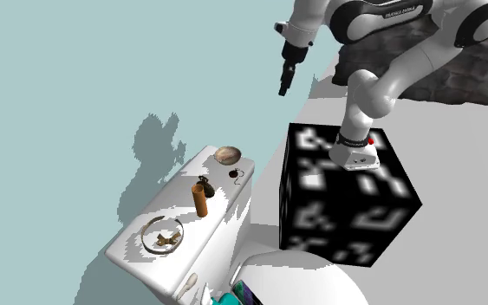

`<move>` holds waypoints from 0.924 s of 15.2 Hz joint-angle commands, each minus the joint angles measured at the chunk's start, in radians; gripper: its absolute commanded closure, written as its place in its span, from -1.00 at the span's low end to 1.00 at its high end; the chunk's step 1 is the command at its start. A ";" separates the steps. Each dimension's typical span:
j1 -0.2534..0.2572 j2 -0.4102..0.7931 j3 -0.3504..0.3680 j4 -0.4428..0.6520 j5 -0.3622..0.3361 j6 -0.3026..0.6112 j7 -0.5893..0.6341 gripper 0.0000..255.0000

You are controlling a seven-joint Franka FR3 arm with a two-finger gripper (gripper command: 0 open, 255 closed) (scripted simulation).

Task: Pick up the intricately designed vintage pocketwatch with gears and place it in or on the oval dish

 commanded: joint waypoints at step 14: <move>-0.117 0.353 0.470 -0.002 -0.098 0.520 0.478 -1.00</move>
